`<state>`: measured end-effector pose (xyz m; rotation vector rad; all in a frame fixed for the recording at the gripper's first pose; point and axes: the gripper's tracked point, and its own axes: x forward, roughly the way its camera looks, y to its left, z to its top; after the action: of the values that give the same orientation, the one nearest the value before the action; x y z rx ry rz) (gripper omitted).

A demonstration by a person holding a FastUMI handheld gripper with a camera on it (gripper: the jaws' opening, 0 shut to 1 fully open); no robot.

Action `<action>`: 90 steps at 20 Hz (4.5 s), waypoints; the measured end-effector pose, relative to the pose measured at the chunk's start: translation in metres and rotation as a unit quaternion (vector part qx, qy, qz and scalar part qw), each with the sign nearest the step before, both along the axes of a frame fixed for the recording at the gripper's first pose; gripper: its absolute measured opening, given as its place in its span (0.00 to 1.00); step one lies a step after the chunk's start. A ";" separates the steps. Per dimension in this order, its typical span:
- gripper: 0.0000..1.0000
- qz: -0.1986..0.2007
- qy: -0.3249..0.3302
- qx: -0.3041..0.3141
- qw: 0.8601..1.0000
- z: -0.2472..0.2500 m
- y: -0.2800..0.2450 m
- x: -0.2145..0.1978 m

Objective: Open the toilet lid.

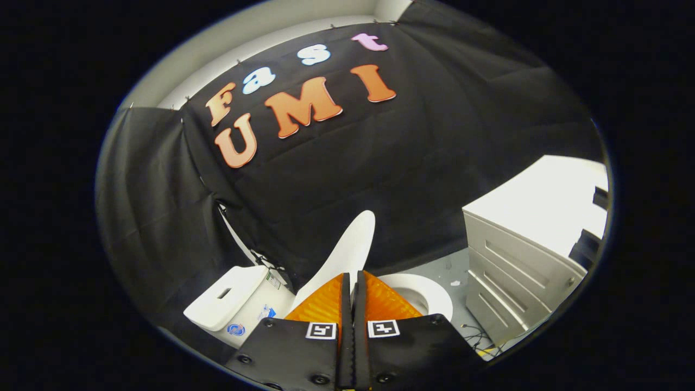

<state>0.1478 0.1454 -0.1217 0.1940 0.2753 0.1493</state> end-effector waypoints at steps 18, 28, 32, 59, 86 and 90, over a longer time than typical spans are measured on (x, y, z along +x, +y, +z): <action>0.08 0.119 -0.010 -0.090 0.989 0.073 0.168 0.003; 0.08 0.154 -0.019 -0.116 0.981 0.085 0.260 -0.010; 0.08 0.164 -0.019 -0.114 0.980 0.084 0.289 -0.015; 0.08 0.237 0.005 -0.149 0.960 0.035 0.477 -0.047; 0.99 0.192 -0.103 -0.092 0.972 0.163 0.268 0.005; 0.99 0.170 -0.096 -0.121 0.973 0.151 0.187 0.020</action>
<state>0.1673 0.3319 0.0293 -0.1119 0.1307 0.4685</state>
